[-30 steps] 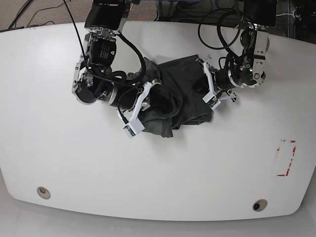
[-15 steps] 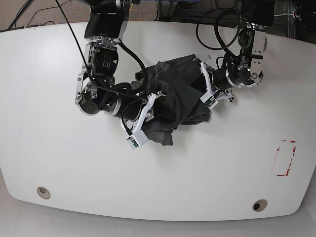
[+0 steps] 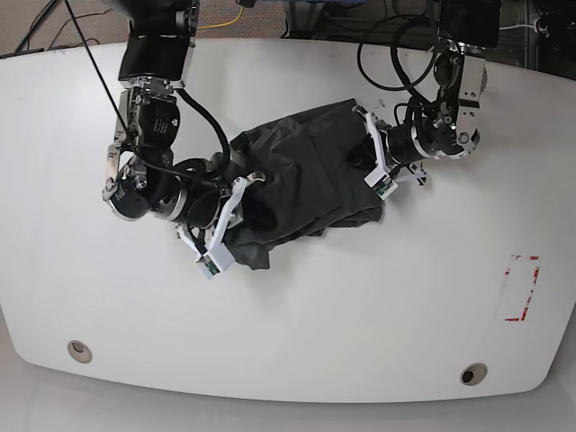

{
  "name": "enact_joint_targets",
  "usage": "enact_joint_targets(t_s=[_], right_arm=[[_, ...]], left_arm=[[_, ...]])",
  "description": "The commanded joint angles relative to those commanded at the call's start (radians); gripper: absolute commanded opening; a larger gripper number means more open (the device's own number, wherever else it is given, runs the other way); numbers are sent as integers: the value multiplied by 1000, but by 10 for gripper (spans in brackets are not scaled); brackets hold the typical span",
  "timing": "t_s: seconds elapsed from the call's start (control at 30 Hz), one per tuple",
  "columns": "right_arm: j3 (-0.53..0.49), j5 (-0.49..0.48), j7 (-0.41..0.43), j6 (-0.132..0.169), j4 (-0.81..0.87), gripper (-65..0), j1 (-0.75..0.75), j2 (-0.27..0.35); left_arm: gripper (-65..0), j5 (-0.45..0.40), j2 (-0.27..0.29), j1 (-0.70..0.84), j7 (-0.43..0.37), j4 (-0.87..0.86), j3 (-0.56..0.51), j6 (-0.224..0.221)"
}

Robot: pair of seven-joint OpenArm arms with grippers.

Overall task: Layout the t-shirt on the table in an organized manner, then fold the t-shirt properly
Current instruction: 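Lay the held end onto the folded bundle with the right gripper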

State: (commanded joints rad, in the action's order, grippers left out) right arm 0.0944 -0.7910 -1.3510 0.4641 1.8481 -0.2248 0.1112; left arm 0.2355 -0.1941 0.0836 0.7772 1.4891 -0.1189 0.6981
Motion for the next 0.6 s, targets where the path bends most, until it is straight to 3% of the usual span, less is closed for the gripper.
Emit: enact_joint_targets(t_s=[0.33,0.6], right_arm=[[-55,2,0,-3,5,-650,14,-3],[-74,8,0,-3,5,-650,54,-92]], left_arm=[[-646,0,0,0,0,0,0,0],[-646,0,0,0,0,0,0,0]])
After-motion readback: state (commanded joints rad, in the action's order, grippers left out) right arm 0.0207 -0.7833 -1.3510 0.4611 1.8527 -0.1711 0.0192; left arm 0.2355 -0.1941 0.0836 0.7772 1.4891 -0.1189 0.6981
